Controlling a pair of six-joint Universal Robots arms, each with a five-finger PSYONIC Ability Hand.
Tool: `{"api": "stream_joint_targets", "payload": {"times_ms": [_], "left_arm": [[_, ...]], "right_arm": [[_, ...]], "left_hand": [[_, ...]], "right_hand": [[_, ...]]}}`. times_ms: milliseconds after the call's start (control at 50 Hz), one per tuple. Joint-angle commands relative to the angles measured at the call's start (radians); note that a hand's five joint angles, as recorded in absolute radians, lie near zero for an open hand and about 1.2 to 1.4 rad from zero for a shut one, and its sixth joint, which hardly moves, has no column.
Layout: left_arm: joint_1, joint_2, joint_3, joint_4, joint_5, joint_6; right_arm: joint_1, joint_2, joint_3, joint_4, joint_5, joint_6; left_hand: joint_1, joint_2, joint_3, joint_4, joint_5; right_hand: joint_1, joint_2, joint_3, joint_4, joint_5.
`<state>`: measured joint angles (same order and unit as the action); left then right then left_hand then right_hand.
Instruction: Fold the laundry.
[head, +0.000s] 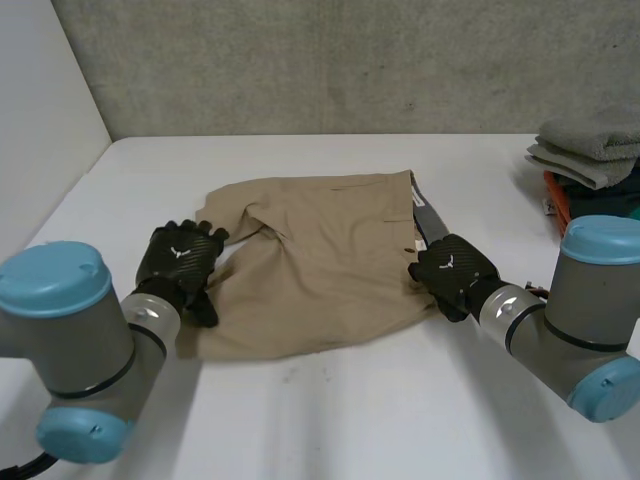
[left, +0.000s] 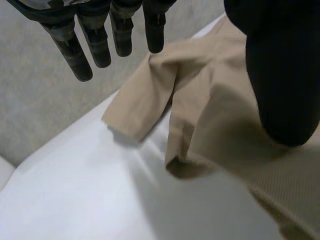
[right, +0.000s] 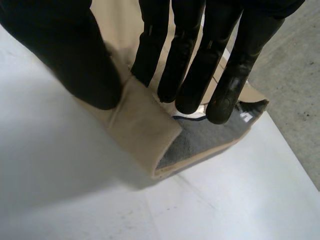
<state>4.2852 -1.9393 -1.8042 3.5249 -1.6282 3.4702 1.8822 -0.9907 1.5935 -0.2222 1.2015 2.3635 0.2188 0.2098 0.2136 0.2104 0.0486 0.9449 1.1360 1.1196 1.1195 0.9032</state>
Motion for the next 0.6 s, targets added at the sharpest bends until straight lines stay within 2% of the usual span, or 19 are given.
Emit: {"api": "stream_joint_targets", "payload": {"times_ms": [20, 120, 260, 380, 600], "left_arm": [[-0.036, 0.121, -0.078, -0.001, 0.1, 0.004], [-0.03, 0.141, -0.121, -0.018, 0.099, 0.006], [-0.027, 0.148, -0.191, -0.058, 0.099, 0.013], [-0.032, 0.141, -0.222, -0.067, 0.1, 0.015], [-0.024, 0.092, -0.207, -0.06, 0.1, 0.017]], "right_arm": [[-0.011, -0.017, 0.006, -0.008, 0.004, 0.014], [-0.012, -0.085, 0.023, 0.001, 0.009, 0.077], [-0.012, -0.12, 0.023, 0.046, 0.039, 0.239], [-0.014, -0.121, 0.009, 0.104, 0.059, 0.292], [-0.009, -0.121, 0.014, 0.106, 0.061, 0.296]], "left_hand": [[-0.017, -0.008, -0.012, -0.009, -0.021], [0.077, 0.086, 0.082, 0.085, 0.072], [0.379, 0.388, 0.384, 0.387, 0.374], [0.385, 0.394, 0.39, 0.394, 0.381], [0.353, 0.362, 0.358, 0.361, 0.349]], "right_hand": [[0.451, 0.26, 0.277, 0.277, 0.319], [0.451, 0.26, 0.277, 0.277, 0.319], [0.451, 0.26, 0.277, 0.277, 0.319], [0.451, 0.26, 0.277, 0.277, 0.319], [0.451, 0.26, 0.277, 0.277, 0.319]]}}
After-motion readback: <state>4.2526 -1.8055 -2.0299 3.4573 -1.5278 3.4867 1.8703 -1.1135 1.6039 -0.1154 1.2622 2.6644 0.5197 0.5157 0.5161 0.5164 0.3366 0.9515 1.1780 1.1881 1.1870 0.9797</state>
